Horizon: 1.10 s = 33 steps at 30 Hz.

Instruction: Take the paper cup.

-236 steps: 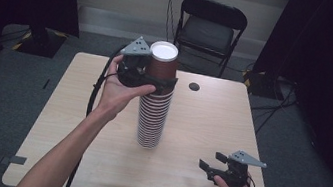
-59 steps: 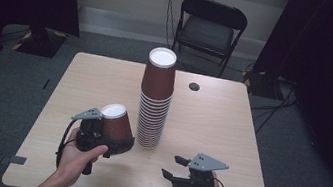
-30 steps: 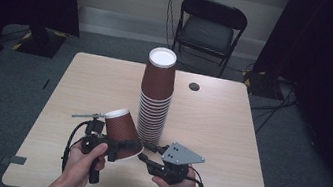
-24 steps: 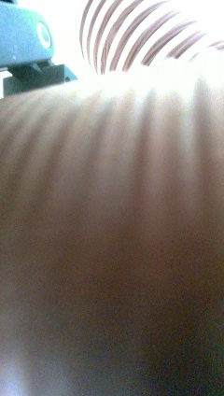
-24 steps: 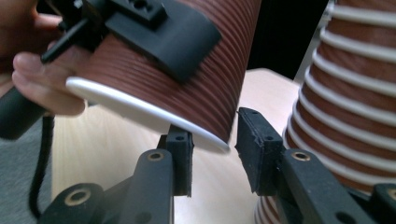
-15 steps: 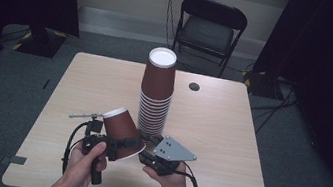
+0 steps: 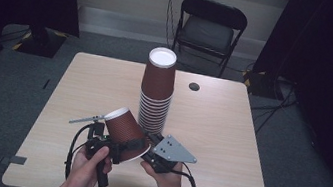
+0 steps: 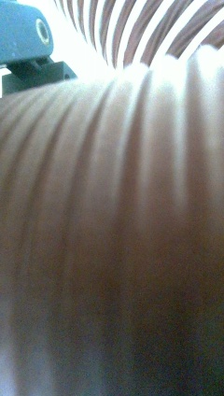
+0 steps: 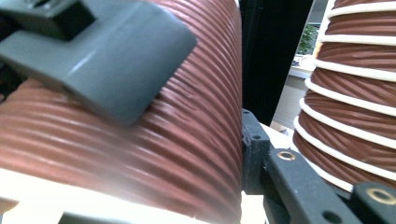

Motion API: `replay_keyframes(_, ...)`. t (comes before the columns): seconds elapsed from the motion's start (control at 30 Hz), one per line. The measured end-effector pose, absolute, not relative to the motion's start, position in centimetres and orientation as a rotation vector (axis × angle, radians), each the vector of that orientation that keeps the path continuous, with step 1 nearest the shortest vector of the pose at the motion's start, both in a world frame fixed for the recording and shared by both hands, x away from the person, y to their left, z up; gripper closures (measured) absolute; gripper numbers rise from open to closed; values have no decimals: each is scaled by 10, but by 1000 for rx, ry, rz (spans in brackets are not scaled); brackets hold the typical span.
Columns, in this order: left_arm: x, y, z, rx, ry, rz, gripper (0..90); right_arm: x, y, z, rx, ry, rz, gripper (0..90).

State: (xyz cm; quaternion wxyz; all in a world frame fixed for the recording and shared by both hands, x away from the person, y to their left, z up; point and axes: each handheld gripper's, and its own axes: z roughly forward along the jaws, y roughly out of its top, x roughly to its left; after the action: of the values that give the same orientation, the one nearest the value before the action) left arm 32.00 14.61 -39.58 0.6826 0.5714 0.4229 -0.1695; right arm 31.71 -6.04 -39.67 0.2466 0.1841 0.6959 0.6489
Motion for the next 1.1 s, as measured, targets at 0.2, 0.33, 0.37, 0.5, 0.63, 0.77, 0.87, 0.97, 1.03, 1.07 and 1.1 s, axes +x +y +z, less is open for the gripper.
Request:
replay_keyframes(0.2, 326, 153, -395, 1293, 937, -375, 80, 322, -68, -395, 554, 1901, 1796, 855)
replay_keyframes(0.33, 326, 153, -395, 1312, 931, -336, 64, 322, -68, -397, 565, 1914, 1799, 857)
replay_keyframes(0.37, 327, 154, -395, 1320, 924, -339, 61, 322, -68, -397, 566, 1916, 1798, 858)
replay_keyframes(0.5, 328, 154, -394, 1321, 916, -329, 56, 321, -68, -397, 552, 1920, 1791, 859)
replay_keyframes(0.63, 328, 155, -394, 1326, 911, -330, 52, 321, -69, -397, 547, 1928, 1785, 860)
replay_keyframes(0.77, 330, 160, -394, 1305, 931, -294, 55, 321, -69, -398, 538, 1936, 1777, 861)
replay_keyframes(0.87, 330, 162, -393, 1293, 924, -299, 63, 319, -68, -397, 533, 1948, 1765, 861)
replay_keyframes(0.97, 330, 163, -392, 1294, 934, -270, 47, 320, -68, -396, 529, 1952, 1765, 862)
replay_keyframes(1.03, 331, 165, -392, 1285, 939, -264, 53, 319, -68, -396, 526, 1962, 1763, 862)
replay_keyframes(1.07, 332, 167, -393, 1282, 937, -255, 66, 318, -68, -397, 530, 1966, 1763, 863)
replay_keyframes(1.1, 332, 169, -393, 1276, 941, -250, 80, 318, -69, -397, 521, 1971, 1758, 862)
